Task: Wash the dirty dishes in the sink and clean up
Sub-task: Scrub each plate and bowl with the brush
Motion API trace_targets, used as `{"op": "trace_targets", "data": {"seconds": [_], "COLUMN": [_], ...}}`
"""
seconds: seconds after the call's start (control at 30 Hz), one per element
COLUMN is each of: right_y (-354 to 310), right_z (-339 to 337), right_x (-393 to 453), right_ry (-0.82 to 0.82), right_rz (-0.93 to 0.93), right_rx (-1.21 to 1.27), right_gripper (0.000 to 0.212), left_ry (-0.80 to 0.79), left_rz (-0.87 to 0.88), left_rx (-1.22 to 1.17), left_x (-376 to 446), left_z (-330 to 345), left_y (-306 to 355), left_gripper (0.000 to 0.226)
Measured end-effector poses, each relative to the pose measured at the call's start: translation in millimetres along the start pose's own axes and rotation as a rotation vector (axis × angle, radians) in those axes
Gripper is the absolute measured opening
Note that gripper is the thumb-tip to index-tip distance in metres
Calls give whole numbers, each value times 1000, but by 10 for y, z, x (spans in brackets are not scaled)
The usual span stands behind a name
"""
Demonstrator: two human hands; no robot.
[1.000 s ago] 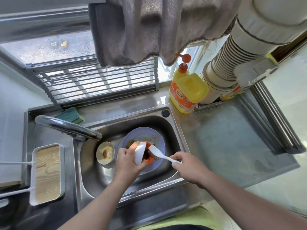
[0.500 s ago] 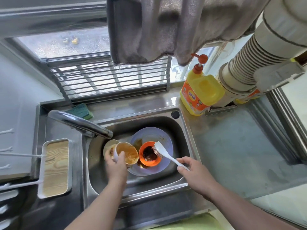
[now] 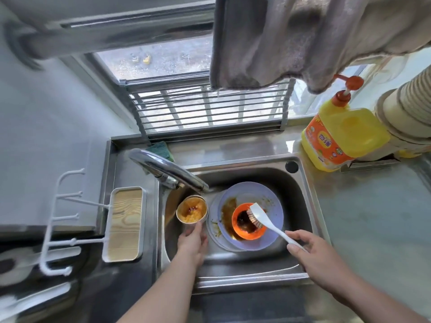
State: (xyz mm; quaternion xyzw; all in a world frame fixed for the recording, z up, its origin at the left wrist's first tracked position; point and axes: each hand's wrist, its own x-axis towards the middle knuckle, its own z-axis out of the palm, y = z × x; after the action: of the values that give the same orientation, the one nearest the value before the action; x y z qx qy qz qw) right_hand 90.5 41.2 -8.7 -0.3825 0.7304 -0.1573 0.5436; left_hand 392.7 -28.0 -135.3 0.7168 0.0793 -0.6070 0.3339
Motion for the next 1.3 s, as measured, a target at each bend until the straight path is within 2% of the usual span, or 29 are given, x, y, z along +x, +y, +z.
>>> {"op": "trace_targets", "data": {"seconds": [0.1,0.2,0.33,0.53,0.6,0.7,0.8,0.87,0.97,1.1,1.3], "right_y": [-2,-22,-29,-66,-68,-62,-96,-145,-211,-247,-190], "right_z": [-37,-95,-153,-142,-153,-198,-241,-288,-326,-316,-288], "right_x": [-23,-50,-64,-33,-26,-29,-69,-109,-160,-193,-223], "right_ry": [9,28,31,12,9,6,18,13,-42,-83,-49], "right_rz": [1,5,18,35,37,28,23,24,-20,-53,-34], "right_rx": [5,9,-4,27,29,50,172,274,284,247,229], "right_gripper": [19,20,21,20,19,20,22,24,24,22,22], "left_ry": [-138,-251,-155,-58,-75,-129,-149,-184,-239,-301,-159], "left_rz": [-23,55,214,285,234,104,59,37,57,113,98], "left_rx": [199,477,755,996,911,653,491,446,471,415,183], "left_x": [-142,-276,-255,-148,-69,-150,-350,-474,-628,-739,-655], "left_z": [175,446,689,815,830,879,855,798,673,511,383], "left_y": [-198,-415,-503,-455,-442,-399,-291,-219,-124,-32,5], "left_gripper": [32,27,12,22,28,27,26,35,47,41,33]}}
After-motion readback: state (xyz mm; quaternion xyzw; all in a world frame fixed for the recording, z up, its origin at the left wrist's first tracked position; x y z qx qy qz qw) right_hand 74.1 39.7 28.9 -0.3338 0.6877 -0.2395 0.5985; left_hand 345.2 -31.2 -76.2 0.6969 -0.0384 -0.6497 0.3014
